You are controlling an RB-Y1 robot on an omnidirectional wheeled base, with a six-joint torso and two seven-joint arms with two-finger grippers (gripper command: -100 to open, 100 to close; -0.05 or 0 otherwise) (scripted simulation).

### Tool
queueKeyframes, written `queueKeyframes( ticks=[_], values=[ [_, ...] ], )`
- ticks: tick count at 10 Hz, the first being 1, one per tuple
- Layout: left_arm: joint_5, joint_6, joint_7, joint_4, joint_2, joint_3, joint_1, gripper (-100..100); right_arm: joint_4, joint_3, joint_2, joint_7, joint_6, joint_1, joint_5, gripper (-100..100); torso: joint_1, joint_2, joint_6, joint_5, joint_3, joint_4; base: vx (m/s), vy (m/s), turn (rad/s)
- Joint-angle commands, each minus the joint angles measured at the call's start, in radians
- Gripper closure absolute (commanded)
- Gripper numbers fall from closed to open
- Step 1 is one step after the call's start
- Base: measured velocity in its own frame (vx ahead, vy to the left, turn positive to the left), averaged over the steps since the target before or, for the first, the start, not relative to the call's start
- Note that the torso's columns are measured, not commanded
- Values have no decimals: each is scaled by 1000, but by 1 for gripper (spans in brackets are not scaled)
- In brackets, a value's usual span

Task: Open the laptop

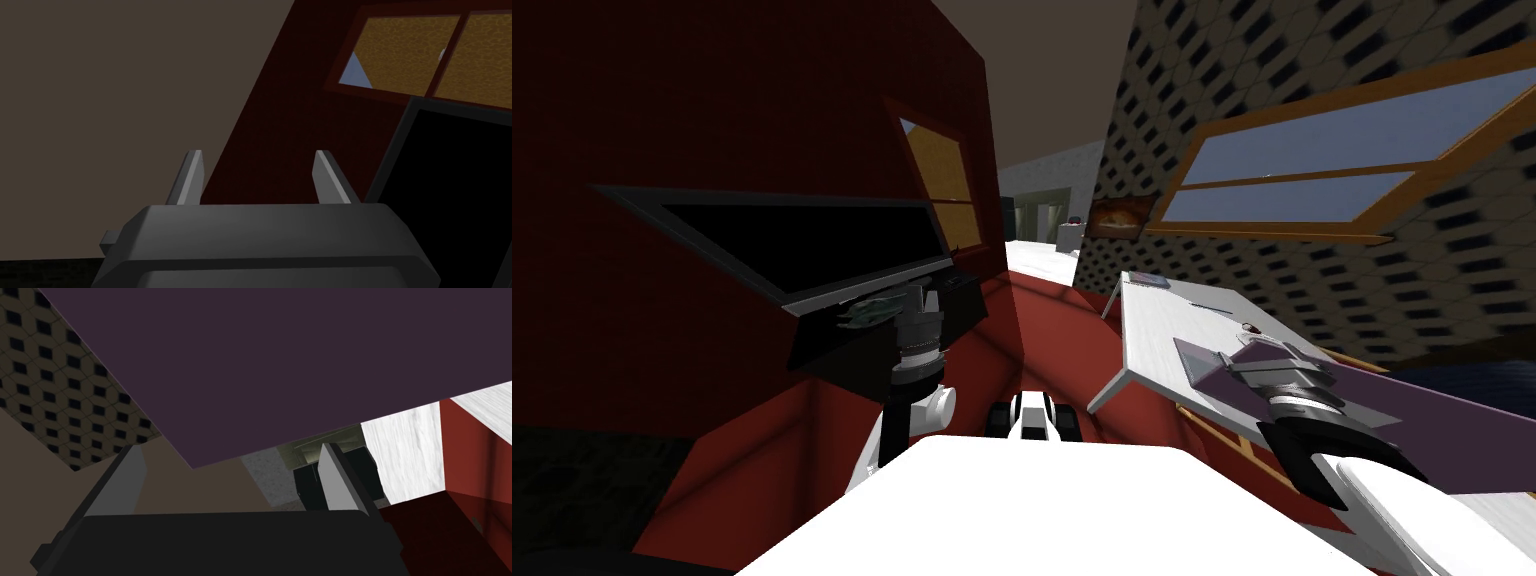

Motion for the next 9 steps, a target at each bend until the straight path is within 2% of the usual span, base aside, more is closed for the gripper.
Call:
queueKeyframes(
  ticks=[1,2,5,6,7,8,9],
  values=[
    [0,0,0,0,0,0,0,0,47,-9,-51,-7,45,5,-39,-100,0,-2,-1,0,-1,-1,-50,44,293],
    [0,0,0,0,0,0,0,0,47,-9,-51,-7,45,5,-39,-100,1,0,-3,0,0,0,-58,37,195],
    [0,0,0,0,0,0,0,0,119,-49,-88,-21,64,-9,-61,-100,0,1,-1,0,1,0,-52,35,196],
    [0,0,0,0,0,0,0,0,97,-37,-82,-17,61,1,-62,-100,1,1,-1,0,1,0,-26,21,37],
    [0,0,0,0,0,0,0,0,71,-22,-63,-12,51,0,-47,100,0,0,0,0,0,0,24,-26,-285],
    [0,0,0,0,0,0,0,0,47,-9,-51,-7,45,5,-39,100,-3,-2,1,0,-1,0,66,-50,-310],
    [0,0,0,0,0,0,0,0,47,-9,-51,-7,45,5,-39,100,-4,-2,1,-2,-1,-1,63,-31,-109]
  ],
)
